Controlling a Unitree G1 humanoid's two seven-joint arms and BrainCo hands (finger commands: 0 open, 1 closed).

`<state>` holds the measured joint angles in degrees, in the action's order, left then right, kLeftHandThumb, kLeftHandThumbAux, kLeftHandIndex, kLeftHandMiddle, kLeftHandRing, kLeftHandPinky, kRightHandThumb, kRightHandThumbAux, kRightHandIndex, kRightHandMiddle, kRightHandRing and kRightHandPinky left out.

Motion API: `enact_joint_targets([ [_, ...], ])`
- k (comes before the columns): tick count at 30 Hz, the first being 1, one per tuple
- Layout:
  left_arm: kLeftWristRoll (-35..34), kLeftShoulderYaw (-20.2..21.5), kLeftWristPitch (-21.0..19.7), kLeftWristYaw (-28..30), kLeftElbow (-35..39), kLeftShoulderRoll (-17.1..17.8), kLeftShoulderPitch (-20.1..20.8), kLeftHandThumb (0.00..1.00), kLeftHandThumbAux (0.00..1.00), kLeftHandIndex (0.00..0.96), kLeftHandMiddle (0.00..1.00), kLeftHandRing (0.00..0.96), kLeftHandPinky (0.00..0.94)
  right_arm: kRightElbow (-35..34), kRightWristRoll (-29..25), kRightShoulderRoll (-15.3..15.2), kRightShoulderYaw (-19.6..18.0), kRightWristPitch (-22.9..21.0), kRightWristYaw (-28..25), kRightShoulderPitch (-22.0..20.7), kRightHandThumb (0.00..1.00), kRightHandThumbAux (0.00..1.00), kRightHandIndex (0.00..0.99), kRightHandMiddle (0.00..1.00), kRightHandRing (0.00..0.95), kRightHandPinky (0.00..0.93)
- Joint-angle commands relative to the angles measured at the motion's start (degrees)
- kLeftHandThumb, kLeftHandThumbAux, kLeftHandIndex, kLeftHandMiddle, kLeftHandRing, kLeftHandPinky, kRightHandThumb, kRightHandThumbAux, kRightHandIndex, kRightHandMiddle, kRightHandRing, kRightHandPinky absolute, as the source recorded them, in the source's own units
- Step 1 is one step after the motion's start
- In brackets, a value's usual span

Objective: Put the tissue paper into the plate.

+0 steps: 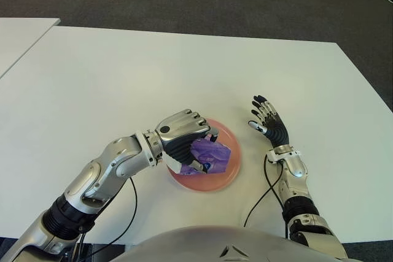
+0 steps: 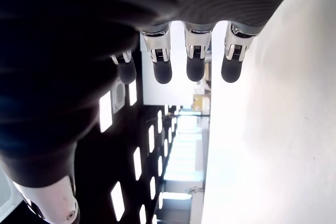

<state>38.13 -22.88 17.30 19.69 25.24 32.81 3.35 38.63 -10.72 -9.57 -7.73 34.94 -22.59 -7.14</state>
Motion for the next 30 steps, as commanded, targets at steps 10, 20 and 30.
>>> enact_joint_targets([
  [10,17.97,0.97,8.01,-20.44,-8.53,-1.57,2.19,0.747,0.698,0.442,0.855,0.861,0.867,5.39,0.29,2.54,0.89,-5.45,0.24,6.19,0.0,0.732,0.0,0.0,0.0,0.0],
  [20,21.53,0.71,10.8,-31.3,-13.41,-2.56,3.28,0.746,0.698,0.442,0.857,0.861,0.868,5.08,0.37,2.66,0.99,-5.85,0.55,6.2,0.0,0.729,0.0,0.0,0.0,0.0],
  [30,21.9,0.83,11.01,-35.32,-15.56,-3.37,3.62,0.746,0.698,0.442,0.857,0.86,0.863,4.66,0.44,2.6,1.19,-6.83,0.82,6.28,0.0,0.725,0.0,0.0,0.0,0.0],
])
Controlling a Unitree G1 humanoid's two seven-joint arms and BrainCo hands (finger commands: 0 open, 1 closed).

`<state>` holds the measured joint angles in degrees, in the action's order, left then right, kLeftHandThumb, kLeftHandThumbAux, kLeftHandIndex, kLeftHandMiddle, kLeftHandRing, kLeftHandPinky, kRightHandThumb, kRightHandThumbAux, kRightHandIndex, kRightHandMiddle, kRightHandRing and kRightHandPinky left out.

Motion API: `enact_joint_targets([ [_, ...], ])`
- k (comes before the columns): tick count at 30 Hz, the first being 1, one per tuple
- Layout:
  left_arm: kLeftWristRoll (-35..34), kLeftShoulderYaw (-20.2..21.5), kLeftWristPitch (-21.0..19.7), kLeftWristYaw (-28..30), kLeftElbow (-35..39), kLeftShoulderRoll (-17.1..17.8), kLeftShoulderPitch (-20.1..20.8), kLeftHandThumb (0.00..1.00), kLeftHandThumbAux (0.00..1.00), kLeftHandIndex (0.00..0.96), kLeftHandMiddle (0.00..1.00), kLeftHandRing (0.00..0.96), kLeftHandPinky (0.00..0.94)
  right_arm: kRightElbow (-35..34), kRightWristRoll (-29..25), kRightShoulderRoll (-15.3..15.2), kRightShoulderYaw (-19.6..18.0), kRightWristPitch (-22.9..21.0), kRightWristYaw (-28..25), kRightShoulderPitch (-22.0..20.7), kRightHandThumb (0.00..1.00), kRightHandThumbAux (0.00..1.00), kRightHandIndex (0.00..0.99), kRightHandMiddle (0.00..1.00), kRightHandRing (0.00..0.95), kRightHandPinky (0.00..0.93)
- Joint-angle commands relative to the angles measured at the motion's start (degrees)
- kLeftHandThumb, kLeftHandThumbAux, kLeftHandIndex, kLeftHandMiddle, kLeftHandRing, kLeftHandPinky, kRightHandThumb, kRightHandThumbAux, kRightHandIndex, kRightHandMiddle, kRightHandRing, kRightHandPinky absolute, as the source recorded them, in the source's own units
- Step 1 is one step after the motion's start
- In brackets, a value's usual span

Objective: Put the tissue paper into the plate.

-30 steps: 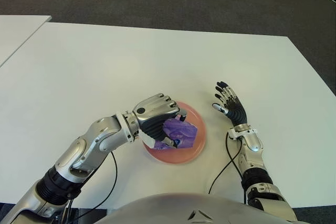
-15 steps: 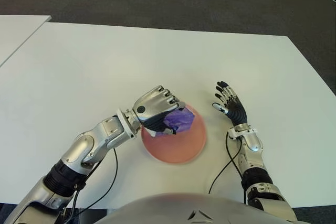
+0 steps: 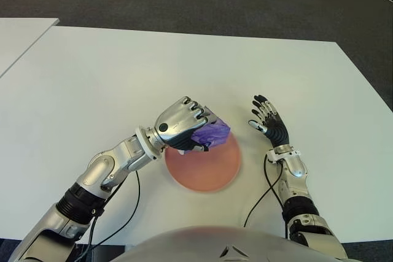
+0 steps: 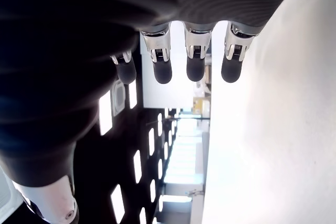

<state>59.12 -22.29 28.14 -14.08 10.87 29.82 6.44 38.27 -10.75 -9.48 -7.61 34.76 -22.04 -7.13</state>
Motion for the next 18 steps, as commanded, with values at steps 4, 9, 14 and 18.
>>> enact_joint_targets([
  [4,0.79,0.23,0.25,-2.43,-1.97,-0.55,0.87,0.746,0.699,0.442,0.855,0.857,0.86,4.8,0.44,2.47,1.16,-6.89,0.17,6.41,0.0,0.713,0.0,0.0,0.0,0.0],
  [9,-0.13,0.01,0.95,-2.67,-2.74,-0.59,1.37,0.746,0.698,0.442,0.854,0.857,0.861,4.77,0.52,2.51,1.22,-6.54,0.17,6.54,0.0,0.709,0.0,0.0,0.0,0.0],
  [14,-2.74,-0.18,2.07,-1.21,-3.51,-0.89,1.56,0.746,0.698,0.442,0.854,0.857,0.862,4.67,0.66,2.41,1.23,-6.51,0.36,6.63,0.0,0.72,0.0,0.0,0.0,0.0],
  [18,-4.19,-0.24,2.75,-0.66,-3.84,-1.01,1.57,0.747,0.698,0.442,0.854,0.857,0.862,4.71,0.66,2.32,1.24,-6.54,0.3,6.64,0.0,0.723,0.0,0.0,0.0,0.0],
])
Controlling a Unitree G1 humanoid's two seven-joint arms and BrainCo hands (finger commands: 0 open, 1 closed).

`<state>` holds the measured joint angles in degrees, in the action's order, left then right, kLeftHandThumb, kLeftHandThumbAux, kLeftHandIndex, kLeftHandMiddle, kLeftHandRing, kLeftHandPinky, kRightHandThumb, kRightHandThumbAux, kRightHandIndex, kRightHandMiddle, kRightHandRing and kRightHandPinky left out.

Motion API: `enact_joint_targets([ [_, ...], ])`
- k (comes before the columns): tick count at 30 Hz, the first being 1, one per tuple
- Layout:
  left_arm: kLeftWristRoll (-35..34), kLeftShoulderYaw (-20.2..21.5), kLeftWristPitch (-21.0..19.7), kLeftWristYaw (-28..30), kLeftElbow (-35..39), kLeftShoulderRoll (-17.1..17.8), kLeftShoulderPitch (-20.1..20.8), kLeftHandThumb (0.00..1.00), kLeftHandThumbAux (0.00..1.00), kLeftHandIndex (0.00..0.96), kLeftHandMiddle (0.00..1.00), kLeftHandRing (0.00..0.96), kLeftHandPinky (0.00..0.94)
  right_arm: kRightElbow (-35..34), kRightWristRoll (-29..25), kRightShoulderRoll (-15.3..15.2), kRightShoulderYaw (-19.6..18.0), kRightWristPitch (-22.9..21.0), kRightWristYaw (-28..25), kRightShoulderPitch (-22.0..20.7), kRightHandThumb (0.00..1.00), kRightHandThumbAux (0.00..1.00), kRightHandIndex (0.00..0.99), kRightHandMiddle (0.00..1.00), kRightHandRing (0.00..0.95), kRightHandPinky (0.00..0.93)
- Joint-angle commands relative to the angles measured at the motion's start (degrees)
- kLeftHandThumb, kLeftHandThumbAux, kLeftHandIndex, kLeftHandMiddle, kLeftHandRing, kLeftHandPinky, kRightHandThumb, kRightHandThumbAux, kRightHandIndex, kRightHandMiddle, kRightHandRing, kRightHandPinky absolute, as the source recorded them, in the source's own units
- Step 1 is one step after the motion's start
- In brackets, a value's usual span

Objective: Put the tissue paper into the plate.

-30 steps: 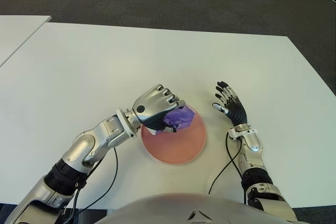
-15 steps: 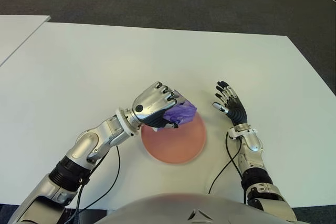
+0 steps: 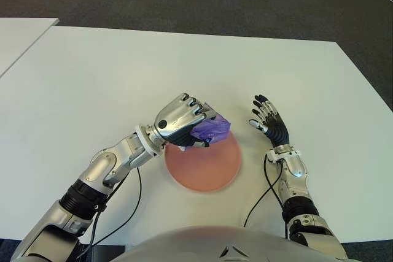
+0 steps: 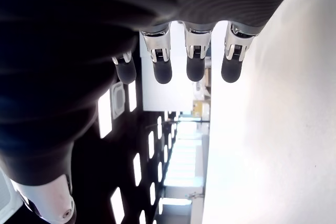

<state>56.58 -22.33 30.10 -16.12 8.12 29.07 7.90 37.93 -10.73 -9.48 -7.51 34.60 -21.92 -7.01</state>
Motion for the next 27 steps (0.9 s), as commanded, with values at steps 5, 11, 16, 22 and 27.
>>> enact_joint_targets([
  [5,-2.62,-0.13,0.98,2.09,-1.34,-0.51,0.03,0.747,0.698,0.442,0.854,0.858,0.862,5.13,0.57,2.33,1.15,-6.35,0.03,6.52,0.0,0.719,0.0,0.0,0.0,0.0],
  [11,-3.3,0.22,1.11,2.75,-1.34,-0.63,-0.1,0.748,0.697,0.443,0.855,0.859,0.86,5.12,0.43,2.45,1.17,-6.47,-0.14,6.56,0.0,0.713,0.0,0.0,0.0,0.0],
  [16,-3.31,0.03,1.27,2.94,-1.94,-0.71,0.25,0.749,0.697,0.443,0.854,0.858,0.86,5.2,0.44,2.55,1.16,-6.39,-0.05,6.54,0.0,0.714,0.0,0.0,0.0,0.0],
  [22,-4.23,-1.4,1.17,3.61,-3.58,-2.1,-0.89,0.736,0.697,0.442,0.826,0.819,0.792,5.18,0.4,2.58,1.08,-6.08,-0.03,6.57,0.0,0.72,0.0,0.0,0.0,0.0],
  [27,-9.54,-2.63,1.32,11.68,-4.24,-0.4,-0.78,0.6,0.662,0.381,0.521,0.475,0.447,4.87,0.39,2.63,1.15,-6.23,-0.04,6.68,0.0,0.726,0.0,0.0,0.0,0.0],
])
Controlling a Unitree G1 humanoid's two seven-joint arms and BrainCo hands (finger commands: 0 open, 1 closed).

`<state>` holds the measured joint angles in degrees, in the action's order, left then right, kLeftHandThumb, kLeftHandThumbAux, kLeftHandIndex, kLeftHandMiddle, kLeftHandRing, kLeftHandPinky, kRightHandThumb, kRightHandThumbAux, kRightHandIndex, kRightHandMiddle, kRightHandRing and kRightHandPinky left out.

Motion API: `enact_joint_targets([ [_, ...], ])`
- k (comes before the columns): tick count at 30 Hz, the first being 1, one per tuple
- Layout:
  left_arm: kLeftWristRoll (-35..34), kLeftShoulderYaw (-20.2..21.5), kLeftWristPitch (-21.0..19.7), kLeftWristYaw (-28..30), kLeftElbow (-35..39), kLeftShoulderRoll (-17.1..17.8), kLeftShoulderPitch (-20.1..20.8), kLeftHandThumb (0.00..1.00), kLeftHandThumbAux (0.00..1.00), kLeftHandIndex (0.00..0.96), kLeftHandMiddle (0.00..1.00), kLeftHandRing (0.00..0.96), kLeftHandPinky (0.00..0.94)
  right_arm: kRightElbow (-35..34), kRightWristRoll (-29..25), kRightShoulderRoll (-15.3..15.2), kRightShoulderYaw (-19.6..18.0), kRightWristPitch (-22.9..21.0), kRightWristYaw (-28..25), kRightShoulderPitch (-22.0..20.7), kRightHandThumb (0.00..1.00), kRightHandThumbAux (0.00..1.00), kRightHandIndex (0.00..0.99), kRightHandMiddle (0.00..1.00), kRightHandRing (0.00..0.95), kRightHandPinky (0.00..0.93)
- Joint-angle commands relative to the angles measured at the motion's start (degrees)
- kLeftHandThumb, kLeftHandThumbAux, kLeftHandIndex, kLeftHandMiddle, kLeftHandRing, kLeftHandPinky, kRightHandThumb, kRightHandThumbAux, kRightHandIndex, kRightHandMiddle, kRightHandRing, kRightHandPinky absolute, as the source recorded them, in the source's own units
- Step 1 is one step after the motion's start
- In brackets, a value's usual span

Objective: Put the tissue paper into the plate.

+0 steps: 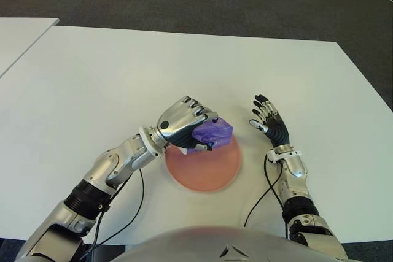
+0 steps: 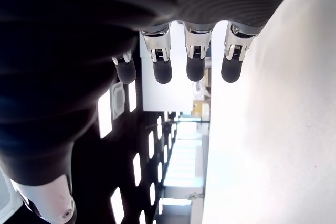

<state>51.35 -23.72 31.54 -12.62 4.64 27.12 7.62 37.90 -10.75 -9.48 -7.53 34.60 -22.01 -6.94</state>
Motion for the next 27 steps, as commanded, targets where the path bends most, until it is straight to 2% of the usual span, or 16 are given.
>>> enact_joint_targets([
  [1,-5.44,-1.49,-0.61,11.25,-0.29,2.2,-0.25,0.447,0.605,0.311,0.388,0.332,0.302,4.83,0.4,2.65,1.18,-6.31,0.04,6.64,0.0,0.729,0.0,0.0,0.0,0.0],
  [2,-6.2,-1.6,-0.92,13.32,0.01,2.58,-0.12,0.331,0.553,0.224,0.274,0.212,0.193,4.79,0.39,2.66,1.2,-6.36,0.04,6.66,0.0,0.732,0.0,0.0,0.0,0.0],
  [4,-8.3,-1.35,-0.9,17.08,0.87,3.82,-0.29,0.221,0.503,0.138,0.164,0.108,0.099,4.62,0.33,2.68,1.18,-6.5,0.04,6.73,0.0,0.738,0.0,0.0,0.0,0.0],
  [6,-12.38,-0.1,-1.1,22.28,4.21,6.52,-0.66,0.154,0.469,0.082,0.095,0.055,0.05,4.5,0.2,2.69,1.11,-6.59,0.02,6.77,0.0,0.743,0.0,0.0,0.0,0.0],
  [8,-13.63,-0.24,-1.64,25.57,5.34,7.12,-0.43,0.089,0.429,0.033,0.039,0.022,0.02,4.51,0.28,2.52,1.1,-6.38,-0.03,6.6,0.0,0.746,0.0,0.0,0.0,0.0],
  [14,-13.14,-0.02,-1.99,27.74,5.91,6.58,-0.58,0.037,0.376,0.003,0.004,0.002,0.002,4.14,1.72,2.31,1.64,-6.62,1.46,6.71,0.0,0.712,0.0,0.0,0.0,0.0],
  [20,-10.73,0.23,-1.29,26.04,5.51,5.86,-0.77,0.035,0.353,0.0,0.0,0.0,0.0,6.78,2.32,1.93,1.75,-2.54,0.55,5.91,0.0,0.672,0.0,0.0,0.0,0.0],
  [27,-9.54,0.56,-0.62,25.34,5.23,5.55,-0.94,0.032,0.344,0.0,0.0,0.0,0.0,7.78,2.74,1.57,1.82,-1.11,0.04,5.59,0.0,0.639,0.0,0.0,0.0,0.0],
])
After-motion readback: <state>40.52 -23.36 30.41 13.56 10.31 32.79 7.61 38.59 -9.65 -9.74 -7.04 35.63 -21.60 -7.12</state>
